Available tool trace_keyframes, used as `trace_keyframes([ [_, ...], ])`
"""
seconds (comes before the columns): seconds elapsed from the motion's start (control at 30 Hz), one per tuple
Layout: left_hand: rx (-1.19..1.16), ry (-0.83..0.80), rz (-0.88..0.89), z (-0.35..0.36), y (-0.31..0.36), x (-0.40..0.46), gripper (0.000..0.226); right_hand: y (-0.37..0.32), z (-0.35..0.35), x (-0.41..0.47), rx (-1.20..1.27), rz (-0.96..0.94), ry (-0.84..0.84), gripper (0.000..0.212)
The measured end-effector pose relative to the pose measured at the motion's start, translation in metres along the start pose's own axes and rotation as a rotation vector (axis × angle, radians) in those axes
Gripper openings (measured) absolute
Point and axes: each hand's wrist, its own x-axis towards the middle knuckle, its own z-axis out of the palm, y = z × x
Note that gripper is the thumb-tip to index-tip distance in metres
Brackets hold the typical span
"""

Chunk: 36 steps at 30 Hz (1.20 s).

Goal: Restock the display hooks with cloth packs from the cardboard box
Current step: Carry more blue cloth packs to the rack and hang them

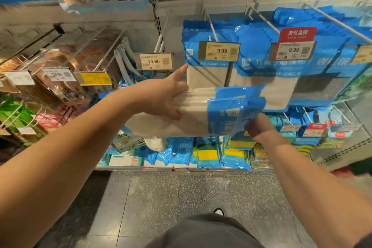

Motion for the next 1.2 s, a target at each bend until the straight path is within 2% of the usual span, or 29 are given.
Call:
trace_keyframes([
  [0.03,-0.079,-0.005,0.005,0.008,-0.004,-0.005,0.072,0.012,-0.001,-0.004,0.089,-0.014,-0.026,0.046],
  [0.07,-0.153,-0.003,0.004,0.020,-0.011,-0.010,0.074,0.026,0.001,-0.001,0.152,-0.023,0.018,0.041],
  [0.13,-0.297,-0.020,-0.041,0.045,-0.020,-0.023,0.075,0.059,-0.001,-0.007,0.361,0.002,0.017,0.048],
  [0.2,-0.473,-0.021,-0.067,0.071,-0.024,-0.037,0.081,0.079,0.006,-0.021,0.381,-0.008,0.048,0.050],
  [0.23,-0.567,-0.009,-0.100,0.081,-0.025,-0.042,0.076,0.081,0.013,-0.031,0.351,-0.017,0.012,0.053],
  [0.3,-0.841,0.016,-0.151,0.104,-0.019,-0.055,0.045,0.092,0.026,-0.047,0.357,0.000,-0.038,0.084],
  [0.33,-0.991,0.021,-0.177,0.113,-0.016,-0.057,0.038,0.093,0.030,-0.052,0.355,-0.002,-0.080,0.097],
  [0.4,-1.209,0.017,-0.202,0.130,-0.010,-0.061,0.047,0.091,0.040,-0.067,0.310,-0.038,-0.113,0.103],
  [0.47,-1.350,0.019,-0.215,0.143,-0.007,-0.064,0.071,0.089,0.052,-0.077,0.248,-0.060,-0.141,0.102],
  [0.5,-1.398,0.025,-0.224,0.149,-0.007,-0.065,0.079,0.088,0.057,-0.080,0.256,-0.051,-0.152,0.095],
  [0.53,-1.434,0.028,-0.247,0.152,-0.005,-0.065,0.084,0.086,0.062,-0.082,0.243,-0.066,-0.151,0.077],
  [0.6,-1.455,0.081,-0.307,0.159,0.004,-0.067,0.088,0.083,0.070,-0.083,0.180,-0.134,-0.121,0.042],
  [0.63,-1.429,0.120,-0.331,0.163,0.007,-0.066,0.089,0.080,0.073,-0.084,0.156,-0.154,-0.091,0.038],
  [0.73,-1.354,0.223,-0.405,0.167,0.014,-0.068,0.094,0.076,0.074,-0.081,0.202,-0.148,-0.017,0.049],
  [0.83,-1.220,0.255,-0.384,0.167,0.014,-0.072,0.081,0.073,0.070,-0.080,0.203,-0.115,-0.009,0.050],
  [0.93,-1.320,0.256,-0.423,0.166,0.011,-0.074,0.069,0.070,0.062,-0.078,0.164,-0.135,0.020,0.043],
  [1.0,-1.377,0.242,-0.427,0.167,0.007,-0.076,0.058,0.066,0.052,-0.077,0.137,-0.157,0.032,0.048],
  [1.07,-1.362,0.254,-0.449,0.168,-0.001,-0.078,0.058,0.061,0.038,-0.076,0.106,-0.172,0.057,0.051],
  [1.13,-1.254,0.269,-0.479,0.165,-0.008,-0.082,0.054,0.056,0.020,-0.075,0.068,-0.187,0.094,0.050],
  [1.2,-1.074,0.276,-0.486,0.161,-0.015,-0.085,0.035,0.051,0.002,-0.072,0.024,-0.211,0.133,0.052],
])
